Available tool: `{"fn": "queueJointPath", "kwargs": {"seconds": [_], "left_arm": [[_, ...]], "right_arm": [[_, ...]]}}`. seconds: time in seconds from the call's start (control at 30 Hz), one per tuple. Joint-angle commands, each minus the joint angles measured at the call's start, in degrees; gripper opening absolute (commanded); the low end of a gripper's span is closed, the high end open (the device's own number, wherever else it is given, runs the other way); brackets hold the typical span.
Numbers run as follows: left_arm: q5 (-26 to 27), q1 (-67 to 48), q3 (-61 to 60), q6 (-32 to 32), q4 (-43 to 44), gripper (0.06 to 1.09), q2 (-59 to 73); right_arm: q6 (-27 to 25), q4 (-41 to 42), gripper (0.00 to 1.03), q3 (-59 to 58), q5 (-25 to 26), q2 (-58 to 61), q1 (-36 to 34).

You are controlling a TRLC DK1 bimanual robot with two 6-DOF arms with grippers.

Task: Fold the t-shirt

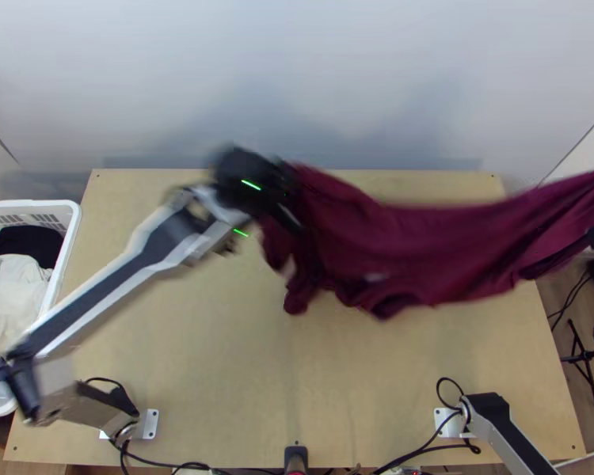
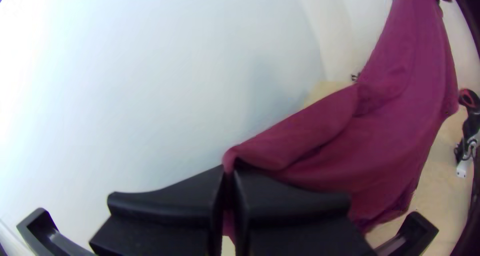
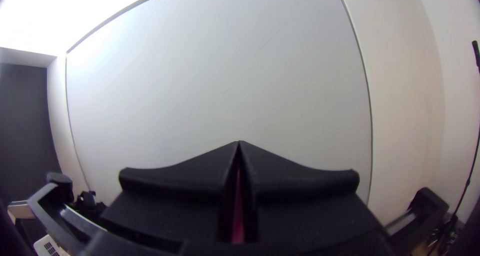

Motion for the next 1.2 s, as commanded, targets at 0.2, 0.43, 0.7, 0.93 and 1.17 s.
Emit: {"fn": "queueJointPath", "kwargs": {"seconds": [0.2,0.43,0.7,0.93,1.17], "left_arm": [[2.3,8.4,-26.3,-2.4,-2.7,0.64,-29.1],[2.3,-4.8,-38.9,-4.9,-3.0,0.65,-38.9],[2.3,-9.5,-42.4,-7.3,-3.2,0.65,-38.6],[2.2,-14.3,-46.4,-7.8,1.8,0.81,-31.2],[2.3,-15.9,-40.0,-8.0,6.3,1.02,-12.5]], "right_arm": [[3.5,2.6,0.03,0.7,0.0,3.8,1.4],[3.8,1.8,0.03,0.1,-0.5,3.8,2.9],[3.8,0.1,0.03,-0.4,-1.3,3.1,3.9],[3.9,-0.6,0.03,-1.3,-1.6,2.2,3.9],[3.9,-2.2,0.03,-1.7,-1.6,0.5,3.9]]}}
